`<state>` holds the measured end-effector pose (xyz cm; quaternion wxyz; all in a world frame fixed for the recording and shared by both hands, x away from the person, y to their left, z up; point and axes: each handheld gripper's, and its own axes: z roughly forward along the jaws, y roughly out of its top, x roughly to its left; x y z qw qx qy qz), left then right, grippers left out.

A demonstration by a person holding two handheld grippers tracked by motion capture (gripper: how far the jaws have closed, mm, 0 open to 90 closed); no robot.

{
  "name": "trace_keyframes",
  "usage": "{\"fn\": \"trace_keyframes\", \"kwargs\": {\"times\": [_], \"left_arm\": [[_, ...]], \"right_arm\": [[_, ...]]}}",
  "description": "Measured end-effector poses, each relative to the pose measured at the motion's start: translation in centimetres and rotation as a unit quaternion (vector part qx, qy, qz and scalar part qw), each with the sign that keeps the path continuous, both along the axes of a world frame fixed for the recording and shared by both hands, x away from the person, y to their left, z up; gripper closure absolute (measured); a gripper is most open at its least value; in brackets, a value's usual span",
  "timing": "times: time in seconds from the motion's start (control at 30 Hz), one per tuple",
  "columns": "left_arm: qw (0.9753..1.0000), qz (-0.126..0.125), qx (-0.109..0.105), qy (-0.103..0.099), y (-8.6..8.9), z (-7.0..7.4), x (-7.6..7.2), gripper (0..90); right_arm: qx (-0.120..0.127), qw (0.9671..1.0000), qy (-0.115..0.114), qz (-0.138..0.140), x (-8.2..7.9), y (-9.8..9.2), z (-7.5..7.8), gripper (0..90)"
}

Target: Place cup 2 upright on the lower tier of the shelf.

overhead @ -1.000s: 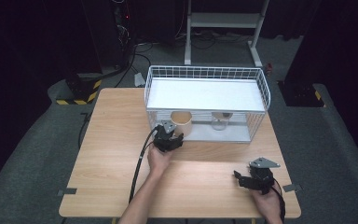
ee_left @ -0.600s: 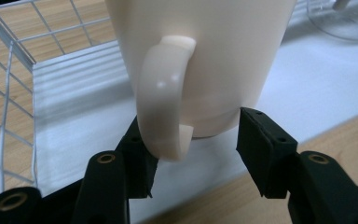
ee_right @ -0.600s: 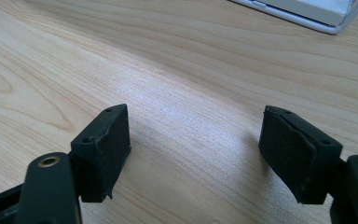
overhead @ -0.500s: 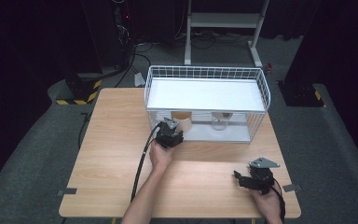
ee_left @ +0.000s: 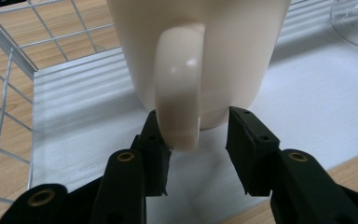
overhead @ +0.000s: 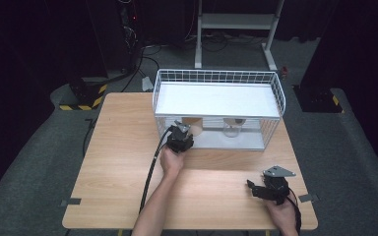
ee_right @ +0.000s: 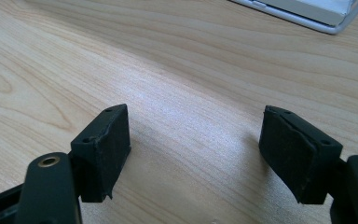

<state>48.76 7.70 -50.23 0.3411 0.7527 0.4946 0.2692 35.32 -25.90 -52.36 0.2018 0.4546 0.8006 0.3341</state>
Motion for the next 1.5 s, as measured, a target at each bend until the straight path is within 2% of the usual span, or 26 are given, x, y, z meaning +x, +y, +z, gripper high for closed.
{"fn": "trace_keyframes", "kwargs": {"times": [0.03, 0.07, 0.2, 0.3, 0.4, 0.43, 0.57, 0.63, 0.7, 0.77, 0.8, 0.87, 0.97, 1.07, 1.23, 1.37, 1.5], "left_arm": [[1.0000, -0.001, 0.007, 0.007, 0.0, 0.0, 0.1, 60.3], [0.9999, -0.005, 0.004, 0.011, -0.1, 0.0, 0.2, 60.4], [0.9999, 0.003, -0.001, 0.013, -0.2, 0.0, 0.5, 60.5], [0.9998, -0.002, 0.008, 0.018, 0.1, 0.0, 0.6, 59.3], [0.9996, -0.006, -0.017, 0.022, 0.0, -0.1, 0.5, 49.9], [0.9998, -0.010, -0.006, 0.018, 0.1, 0.0, 0.5, 48.7], [0.9996, -0.018, -0.011, 0.019, -0.1, 0.3, -0.2, 42.0], [0.9997, -0.019, -0.006, 0.015, 0.1, 0.6, -0.3, 37.8], [0.9994, -0.017, -0.026, 0.015, 0.1, 0.7, -0.6, 35.6], [0.9991, -0.021, -0.033, 0.014, 0.3, 0.9, -0.6, 33.9], [0.9994, -0.020, -0.027, 0.010, 0.5, 1.1, -0.7, 33.4], [0.9985, -0.020, -0.048, 0.015, 0.5, 1.2, -0.9, 32.6], [0.9992, -0.024, -0.032, 0.008, 0.8, 1.5, -1.3, 32.4], [0.9989, -0.028, -0.038, 0.007, 1.0, 1.7, -1.7, 32.7], [0.9990, -0.038, -0.022, 0.005, 1.3, 2.0, -2.2, 33.8], [0.9989, -0.036, -0.031, 0.001, 1.8, 2.2, -2.6, 33.9], [0.9987, -0.033, -0.038, 0.008, 2.0, 2.3, -3.0, 35.4]], "right_arm": [[0.000, 1.0000, 0.000, 0.000, 0.0, 0.0, 0.0, 24.8], [0.000, 1.0000, 0.000, 0.000, 0.0, 0.0, 0.0, 24.8], [0.001, 1.0000, 0.001, -0.001, 0.0, 0.0, 0.0, 24.8], [0.001, 1.0000, 0.001, -0.001, 0.0, 0.0, 0.0, 24.7], [0.001, 1.0000, 0.001, -0.001, 0.0, 0.0, 0.0, 24.7], [0.001, 1.0000, 0.001, -0.001, 0.0, 0.0, 0.0, 24.7], [0.001, 1.0000, 0.001, -0.001, 0.0, 0.0, 0.0, 24.7], [0.001, 1.0000, 0.001, -0.001, 0.0, 0.0, 0.0, 24.7], [0.001, 1.0000, 0.001, -0.001, 0.0, 0.0, 0.0, 24.7], [0.001, 1.0000, 0.001, -0.001, 0.0, 0.0, 0.0, 24.7], [0.001, 1.0000, 0.001, -0.001, 0.0, 0.0, 0.0, 24.7], [0.001, 1.0000, 0.001, -0.001, 0.0, 0.0, 0.0, 24.7], [0.001, 1.0000, 0.001, -0.001, 0.0, 0.0, 0.0, 24.7], [0.001, 1.0000, 0.001, -0.001, 0.0, 0.0, 0.0, 24.7], [0.000, 1.0000, 0.000, 0.000, 0.0, 0.0, 0.0, 24.7], [0.000, 1.0000, 0.000, 0.000, 0.0, 0.0, 0.0, 24.7], [0.000, 1.0000, 0.000, 0.000, 0.0, 0.0, 0.0, 24.7]]}}
